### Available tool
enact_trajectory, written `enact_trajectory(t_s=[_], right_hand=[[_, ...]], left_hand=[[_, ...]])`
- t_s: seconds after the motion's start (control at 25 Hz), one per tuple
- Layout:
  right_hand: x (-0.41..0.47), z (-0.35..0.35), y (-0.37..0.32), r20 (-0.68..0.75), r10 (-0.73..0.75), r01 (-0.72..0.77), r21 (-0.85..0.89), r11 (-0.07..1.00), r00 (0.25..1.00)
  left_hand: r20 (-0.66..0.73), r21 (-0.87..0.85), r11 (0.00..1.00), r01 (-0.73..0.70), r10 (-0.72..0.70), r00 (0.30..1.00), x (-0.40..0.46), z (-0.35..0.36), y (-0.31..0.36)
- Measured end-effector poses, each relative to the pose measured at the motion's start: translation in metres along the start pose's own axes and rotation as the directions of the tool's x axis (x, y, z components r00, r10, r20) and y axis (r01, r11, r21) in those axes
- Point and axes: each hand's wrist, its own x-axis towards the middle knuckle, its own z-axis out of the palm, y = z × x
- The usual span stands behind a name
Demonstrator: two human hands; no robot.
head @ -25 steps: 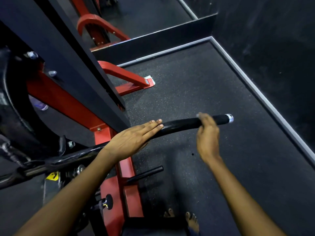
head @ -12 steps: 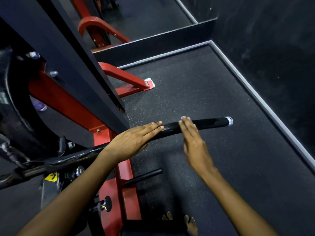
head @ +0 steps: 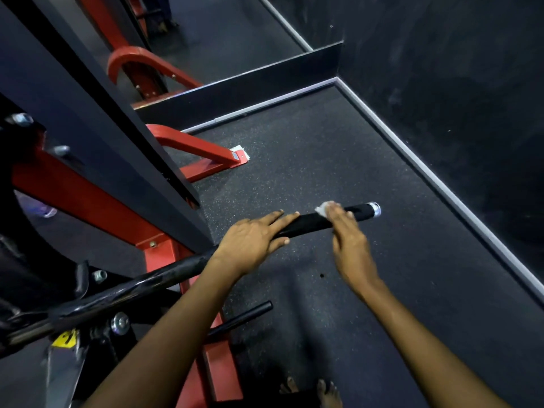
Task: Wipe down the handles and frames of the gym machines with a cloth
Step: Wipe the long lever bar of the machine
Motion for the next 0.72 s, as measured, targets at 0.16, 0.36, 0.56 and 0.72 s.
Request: enact_trajectory(t_s=[0.16, 0.36, 0.56, 0.72], right_hand=[[0.004, -0.003, -0.004, -0.095, 0.269, -0.267, 0.027, 0.963, 0.958], [-0.003, 0.0, 0.012, -0.069, 0.068, -0.067, 0.019, 0.998, 0.995], [-0.006, 0.014, -0.021, -0.06, 0.098, -0.093, 0.084, 0.992, 0.993], [-0.002, 0.008, 0.024, -0.02, 0.024, -0.024, 0.006, 1.0, 1.0]], left_hand=[[-0.069, 0.032, 0.998, -0.059, 0.061, 0.996, -0.004, 0.012, -0.004], [-0.19, 0.095, 0.987, -0.132, 0.148, 0.971, -0.004, 0.02, -0.01], [-0.219, 0.11, 0.985, -0.129, 0.151, 0.964, -0.004, 0.022, -0.01], [-0.224, 0.179, 0.975, -0.133, 0.172, 0.959, -0.005, 0.024, -0.01]])
